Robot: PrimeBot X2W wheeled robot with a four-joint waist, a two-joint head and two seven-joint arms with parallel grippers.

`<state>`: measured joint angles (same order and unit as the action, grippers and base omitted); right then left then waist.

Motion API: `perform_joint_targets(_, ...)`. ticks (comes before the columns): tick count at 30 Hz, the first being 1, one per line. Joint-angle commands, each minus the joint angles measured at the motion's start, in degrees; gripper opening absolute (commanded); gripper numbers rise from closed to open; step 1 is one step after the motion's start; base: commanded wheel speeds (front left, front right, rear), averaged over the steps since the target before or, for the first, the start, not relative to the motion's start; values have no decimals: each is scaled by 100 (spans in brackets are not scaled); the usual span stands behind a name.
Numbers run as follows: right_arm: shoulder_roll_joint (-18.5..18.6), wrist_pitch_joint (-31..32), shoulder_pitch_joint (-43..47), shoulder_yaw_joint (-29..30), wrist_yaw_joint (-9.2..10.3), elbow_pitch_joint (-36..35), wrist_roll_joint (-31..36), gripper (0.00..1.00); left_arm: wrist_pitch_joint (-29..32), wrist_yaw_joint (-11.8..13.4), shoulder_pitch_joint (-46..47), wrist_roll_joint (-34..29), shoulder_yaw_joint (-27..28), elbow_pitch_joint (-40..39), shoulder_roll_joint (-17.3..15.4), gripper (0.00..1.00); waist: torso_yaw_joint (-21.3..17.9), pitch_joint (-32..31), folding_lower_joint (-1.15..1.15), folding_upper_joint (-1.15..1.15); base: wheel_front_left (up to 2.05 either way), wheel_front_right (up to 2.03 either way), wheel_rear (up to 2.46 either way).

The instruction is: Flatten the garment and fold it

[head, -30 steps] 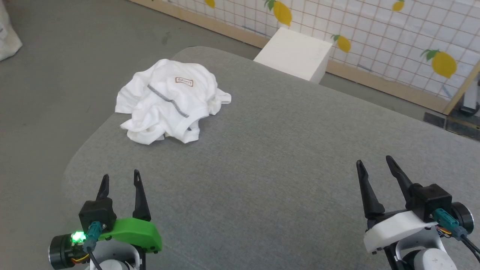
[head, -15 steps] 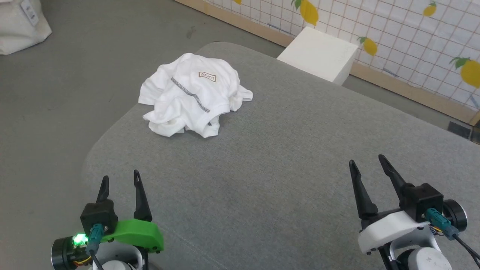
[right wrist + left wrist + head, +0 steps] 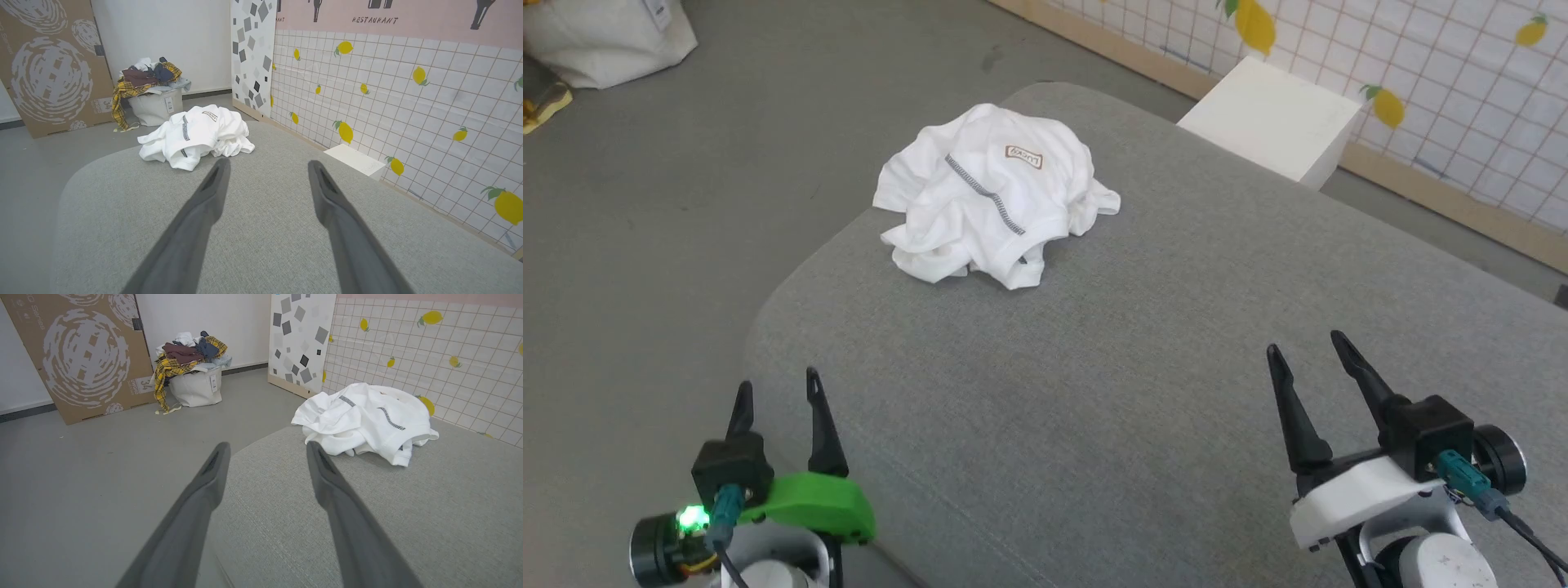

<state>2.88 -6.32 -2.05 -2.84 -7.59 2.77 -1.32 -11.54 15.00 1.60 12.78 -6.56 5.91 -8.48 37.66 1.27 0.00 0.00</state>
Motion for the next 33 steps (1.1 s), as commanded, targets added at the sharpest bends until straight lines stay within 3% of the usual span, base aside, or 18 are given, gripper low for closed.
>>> perform_joint_targets(1,0,-17,-122,-24,9,-37,49,100,-55,-26,232,72,-42,40,-59,100,70,122,0,0,0,0,0)
perform_joint_targets(7,33,201,-425,-155,10,-317,304,100,184,-458,1466,260,-184,514,-194,100,-174,855,0,0,0,0,0)
perform_joint_targets(16,556,540,-1129,-493,10,-890,308,100,1151,-1113,3942,833,-34,1736,-383,100,-1249,2582,0,0,0,0,0)
perform_joint_targets(22,840,609,-1542,-533,10,-1256,210,100,2161,-1341,5069,1358,252,2289,-647,100,-1875,3567,0,0,0,0,0)
perform_joint_targets(28,929,593,-1656,-472,10,-1505,159,100,3539,-1173,5463,1962,612,2524,-876,100,-2251,4133,0,0,0,0,0)
perform_joint_targets(33,918,539,-1634,-424,10,-1586,113,100,4590,-681,5196,2215,846,2472,-1101,100,-2430,4348,0,0,0,0,0)
